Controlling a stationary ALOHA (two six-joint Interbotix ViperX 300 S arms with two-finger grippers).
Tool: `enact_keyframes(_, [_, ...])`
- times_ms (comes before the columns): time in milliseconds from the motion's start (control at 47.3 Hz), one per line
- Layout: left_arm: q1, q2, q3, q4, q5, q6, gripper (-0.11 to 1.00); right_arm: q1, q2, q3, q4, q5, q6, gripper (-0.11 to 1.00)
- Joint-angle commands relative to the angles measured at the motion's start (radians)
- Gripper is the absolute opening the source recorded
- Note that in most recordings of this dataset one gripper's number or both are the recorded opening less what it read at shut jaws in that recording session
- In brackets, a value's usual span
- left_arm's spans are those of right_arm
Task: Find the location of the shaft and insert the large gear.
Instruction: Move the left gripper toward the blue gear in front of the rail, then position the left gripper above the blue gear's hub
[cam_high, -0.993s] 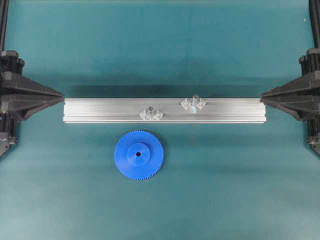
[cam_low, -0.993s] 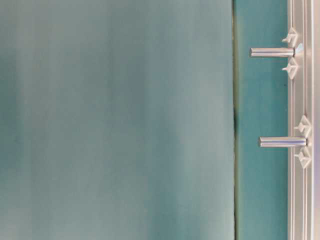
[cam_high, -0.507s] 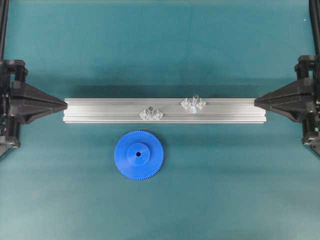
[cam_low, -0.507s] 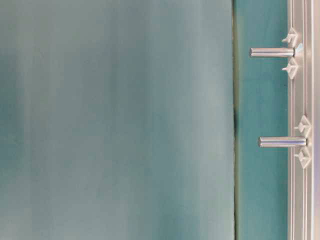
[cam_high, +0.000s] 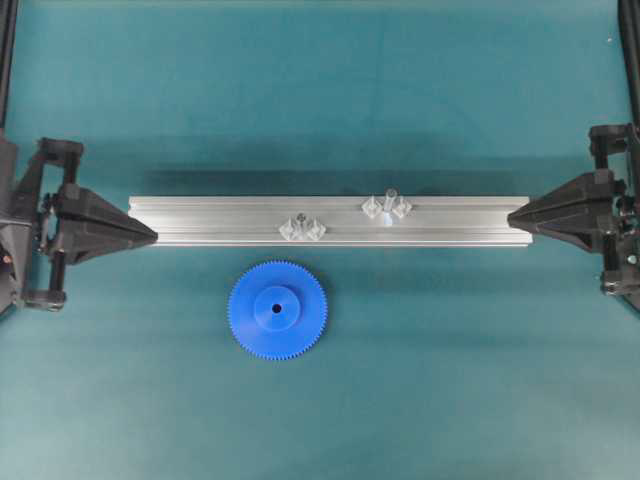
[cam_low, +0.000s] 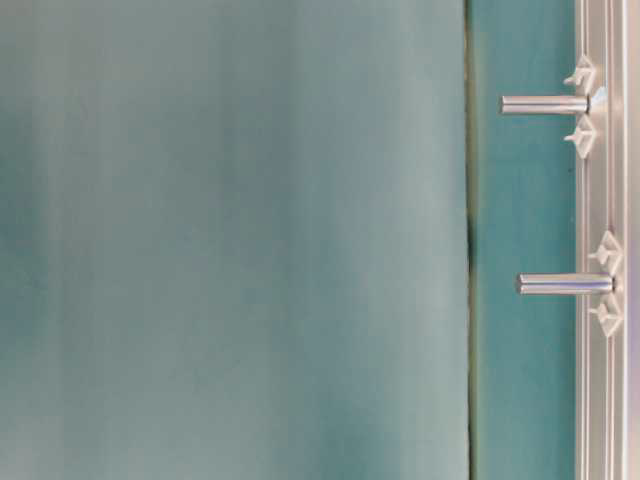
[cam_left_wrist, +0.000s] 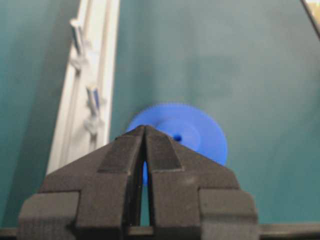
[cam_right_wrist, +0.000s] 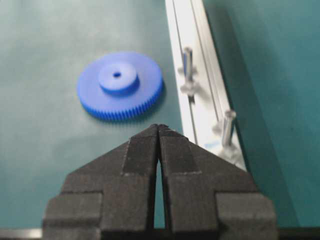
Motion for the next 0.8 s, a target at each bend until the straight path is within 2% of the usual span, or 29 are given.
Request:
enact_keyframes(0, [-0.015, 0.02, -0.041, 0.003, 0.034, -0.003, 0.01, -0.009, 0.008, -0.009, 0.0, 0.014, 0.009, 0.01])
enact_keyframes(402, [-0.029, 0.17, -0.132, 0.003, 0.143, -0.026, 0.01, -0.037, 0.009, -0.008, 0.0, 0.078, 0.009, 0.01])
enact_keyframes(782, [-0.037, 0.319, -0.204, 0.003, 0.167, -0.026, 0.01, -0.038, 0.008, -0.005, 0.0, 0.086, 0.009, 0.01])
